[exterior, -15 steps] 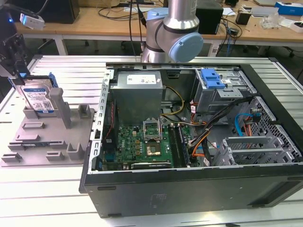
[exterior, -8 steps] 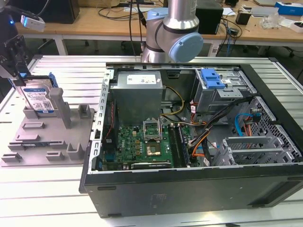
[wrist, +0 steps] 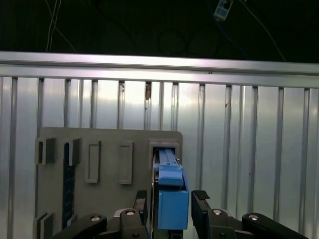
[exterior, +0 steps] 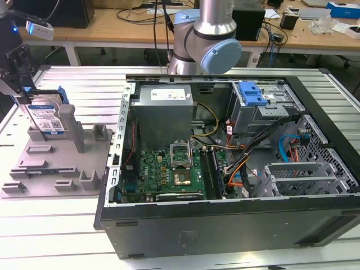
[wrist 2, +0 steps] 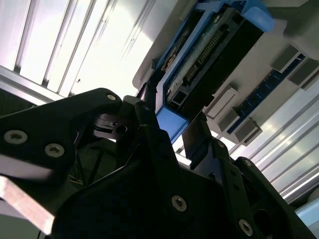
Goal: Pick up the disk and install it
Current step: 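Pick up the disk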
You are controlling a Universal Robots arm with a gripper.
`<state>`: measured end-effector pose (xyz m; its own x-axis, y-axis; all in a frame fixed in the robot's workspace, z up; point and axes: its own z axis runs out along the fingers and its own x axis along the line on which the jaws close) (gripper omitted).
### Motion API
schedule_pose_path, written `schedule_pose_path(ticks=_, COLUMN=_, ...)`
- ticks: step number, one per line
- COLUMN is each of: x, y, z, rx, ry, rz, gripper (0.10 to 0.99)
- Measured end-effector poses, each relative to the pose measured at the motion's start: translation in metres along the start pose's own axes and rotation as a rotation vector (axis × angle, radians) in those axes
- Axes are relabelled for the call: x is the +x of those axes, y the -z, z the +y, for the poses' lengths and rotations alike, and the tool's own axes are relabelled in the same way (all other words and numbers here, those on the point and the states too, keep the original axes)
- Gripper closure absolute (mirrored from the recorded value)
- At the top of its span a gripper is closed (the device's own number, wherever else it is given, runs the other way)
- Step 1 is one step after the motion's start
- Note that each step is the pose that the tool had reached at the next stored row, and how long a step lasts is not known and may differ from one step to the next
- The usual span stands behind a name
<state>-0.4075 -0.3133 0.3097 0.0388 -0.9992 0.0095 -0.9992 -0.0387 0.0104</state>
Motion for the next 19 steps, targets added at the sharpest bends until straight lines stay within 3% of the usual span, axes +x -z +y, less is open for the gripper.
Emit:
schedule_pose_path(ticks=6, x=-0.0001, y=-0.0043, z=0.0008, rx=0.000, ry=0.000, rz=0.0001, gripper=0.620)
schedule_pose_path(ticks=7, x=-0.0001, y=-0.0050, z=0.0009, rx=0.000, ry=0.000, rz=0.0001, gripper=0.690)
schedule_pose_path(ticks=19, x=-0.0002, y=-0.0082, z=0.0018, rx=0.002, ry=0.000, rz=0.0002, gripper=0.690)
